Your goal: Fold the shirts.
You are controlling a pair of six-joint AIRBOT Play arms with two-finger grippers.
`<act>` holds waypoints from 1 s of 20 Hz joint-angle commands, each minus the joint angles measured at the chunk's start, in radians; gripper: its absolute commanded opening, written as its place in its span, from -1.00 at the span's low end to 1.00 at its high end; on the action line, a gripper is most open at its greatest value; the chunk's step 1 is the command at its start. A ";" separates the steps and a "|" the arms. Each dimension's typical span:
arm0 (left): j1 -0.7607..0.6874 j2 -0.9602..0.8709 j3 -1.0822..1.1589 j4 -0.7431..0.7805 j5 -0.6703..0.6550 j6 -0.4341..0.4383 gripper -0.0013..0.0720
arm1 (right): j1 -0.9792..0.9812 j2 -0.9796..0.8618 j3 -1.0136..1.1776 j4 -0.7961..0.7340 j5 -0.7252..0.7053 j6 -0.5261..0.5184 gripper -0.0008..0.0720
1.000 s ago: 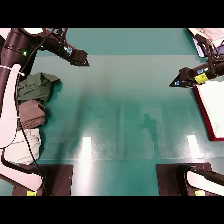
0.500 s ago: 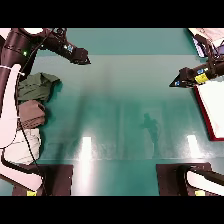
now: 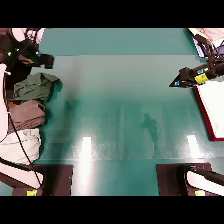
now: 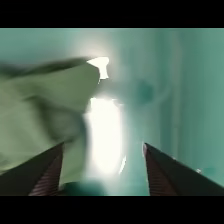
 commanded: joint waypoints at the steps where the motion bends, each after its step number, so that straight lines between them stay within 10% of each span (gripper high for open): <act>1: 0.091 -0.001 -0.111 0.069 0.103 -0.046 0.61 | 0.001 0.000 0.000 0.000 -0.008 0.001 -0.92; 7: 0.122 -0.001 -0.240 0.064 0.286 -0.046 0.52 | 0.001 0.000 0.000 0.001 -0.008 0.005 -0.92; 9: 0.122 -0.001 -0.239 0.062 0.298 -0.045 -0.43 | 0.003 0.000 0.000 0.001 -0.008 0.009 -0.92; 12: 0.122 -0.001 -0.239 0.055 0.291 -0.046 -0.88 | 0.003 0.000 0.000 0.001 -0.008 0.009 -0.92; 16: 0.112 0.027 -0.206 -0.036 0.245 -0.026 -0.90 | 0.003 0.000 0.000 0.005 -0.008 0.009 -0.92; 20: 0.021 0.163 -0.011 -0.247 0.211 0.197 -0.90 | 0.003 0.000 0.071 0.035 -0.003 0.009 -0.92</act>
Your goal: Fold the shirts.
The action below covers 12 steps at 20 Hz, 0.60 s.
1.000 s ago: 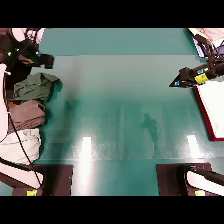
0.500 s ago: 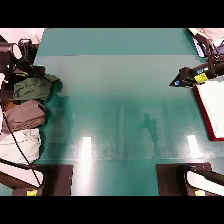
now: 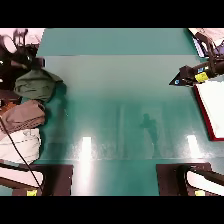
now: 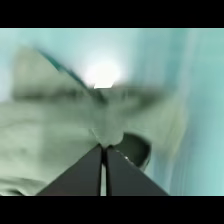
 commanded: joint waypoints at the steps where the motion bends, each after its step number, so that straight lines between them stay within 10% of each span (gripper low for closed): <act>1: -0.079 0.111 0.169 -0.239 -0.048 0.211 -0.90 | 0.001 0.000 0.080 0.016 0.003 0.000 -0.92; 7: -0.231 0.338 0.307 -0.825 -0.031 0.447 -0.90 | 0.000 0.000 0.336 0.013 0.000 0.000 -0.92; 12: -0.270 0.364 0.271 -0.860 -0.008 0.463 -0.90 | 0.000 0.000 0.491 0.011 0.004 0.000 -0.92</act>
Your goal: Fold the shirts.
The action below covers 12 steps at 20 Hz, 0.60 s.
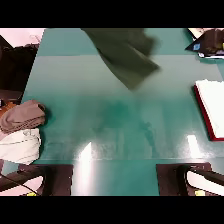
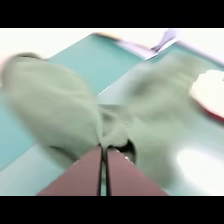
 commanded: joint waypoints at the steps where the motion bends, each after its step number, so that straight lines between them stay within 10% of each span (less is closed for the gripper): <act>1: -0.024 0.020 -0.051 -0.070 0.038 0.037 -0.90 | 0.000 0.000 0.101 -0.002 0.005 0.000 -0.92; 12: -0.024 -0.335 -0.105 0.118 -0.132 -0.133 -0.88 | 0.000 -0.001 0.119 -0.009 0.094 0.002 -0.92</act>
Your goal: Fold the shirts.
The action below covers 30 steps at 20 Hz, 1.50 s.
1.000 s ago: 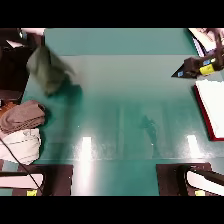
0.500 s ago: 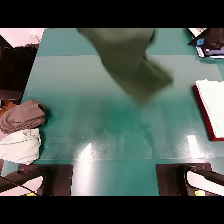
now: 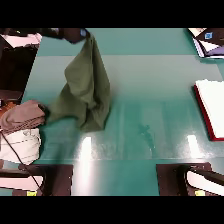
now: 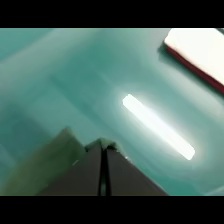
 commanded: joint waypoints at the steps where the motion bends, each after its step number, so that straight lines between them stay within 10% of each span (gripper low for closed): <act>1: 0.002 -0.068 -0.002 0.200 -0.066 -0.102 -0.42 | 0.000 -0.001 0.003 -0.003 0.029 0.001 -0.92; 3: 0.031 -0.065 -0.002 0.256 -0.079 -0.155 0.72 | 0.000 -0.001 0.003 -0.003 0.028 0.001 -0.92; 9: 0.149 -0.055 -0.115 0.256 -0.266 -0.231 0.71 | 0.000 -0.008 0.002 -0.003 0.029 0.001 -0.92; 20: -0.034 -0.046 -0.557 0.552 0.076 -0.270 0.71 | 0.001 -0.086 0.000 0.000 0.076 0.003 -0.92; 30: -0.057 -0.068 -0.577 0.629 0.100 -0.314 0.55 | 0.003 -0.085 0.001 0.000 0.091 0.010 -0.92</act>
